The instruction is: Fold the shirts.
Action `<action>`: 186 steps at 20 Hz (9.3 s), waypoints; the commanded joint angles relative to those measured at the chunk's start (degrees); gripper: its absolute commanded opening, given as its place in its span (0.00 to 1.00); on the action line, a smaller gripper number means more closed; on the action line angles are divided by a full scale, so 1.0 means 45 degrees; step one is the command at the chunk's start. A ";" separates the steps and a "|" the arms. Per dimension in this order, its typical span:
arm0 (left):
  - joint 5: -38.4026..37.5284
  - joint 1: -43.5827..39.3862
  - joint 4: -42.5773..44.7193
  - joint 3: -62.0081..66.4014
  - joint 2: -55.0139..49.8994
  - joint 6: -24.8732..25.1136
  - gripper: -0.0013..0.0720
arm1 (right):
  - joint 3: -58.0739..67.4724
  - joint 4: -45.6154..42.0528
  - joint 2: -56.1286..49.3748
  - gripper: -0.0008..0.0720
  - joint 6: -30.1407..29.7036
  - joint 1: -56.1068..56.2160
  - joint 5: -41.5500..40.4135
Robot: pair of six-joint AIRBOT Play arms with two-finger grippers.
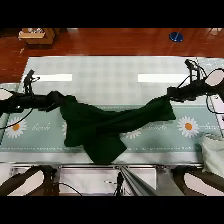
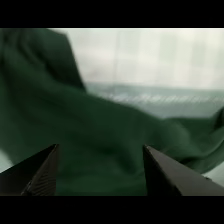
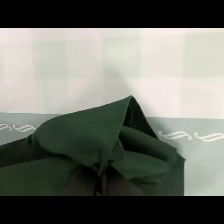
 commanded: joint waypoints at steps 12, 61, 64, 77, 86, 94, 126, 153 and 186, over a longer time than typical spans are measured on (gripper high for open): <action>-0.4012 -0.0432 0.3279 -0.1205 -0.0068 0.0272 0.96 | -0.0005 -0.0301 -0.0010 0.04 0.0000 -0.0005 0.0253; -0.3230 -0.1506 0.2545 1.6971 0.5221 -0.2710 0.07 | 0.8344 -0.1695 0.8548 0.04 0.0121 -0.0005 0.1545; -0.3303 -0.1511 0.2545 1.7277 0.5790 -0.3123 0.07 | 0.8344 -0.1705 0.9258 0.04 0.0539 -0.0005 0.2822; -0.9670 -0.1574 0.2361 1.2735 0.6533 -0.4551 0.07 | 0.6115 0.0019 0.8262 0.03 0.1035 0.0010 0.9986; -0.5445 -0.1588 0.3322 0.3410 0.4595 -0.1579 0.07 | 0.2273 0.0005 0.2603 0.04 -0.0675 0.0010 0.7004; -0.2696 -0.1593 0.3065 0.2783 0.1904 -0.1399 1.00 | 0.2283 -0.0321 0.1350 0.68 -0.2181 0.0005 0.4522; -0.3891 -0.7805 0.5489 -0.2866 0.7805 -0.5824 1.00 | -0.4080 -0.3648 0.8922 0.83 -0.0685 0.0005 0.2871; -0.1209 -0.7781 0.3104 -0.4333 0.5430 -0.7363 1.00 | -0.4080 -0.3585 0.5343 0.83 -0.0102 -0.1778 -0.0146; 0.1860 -0.7694 0.1151 -0.4318 0.0622 -0.5513 0.07 | -0.4080 0.3779 0.1379 0.82 -0.2997 -0.4682 -0.1389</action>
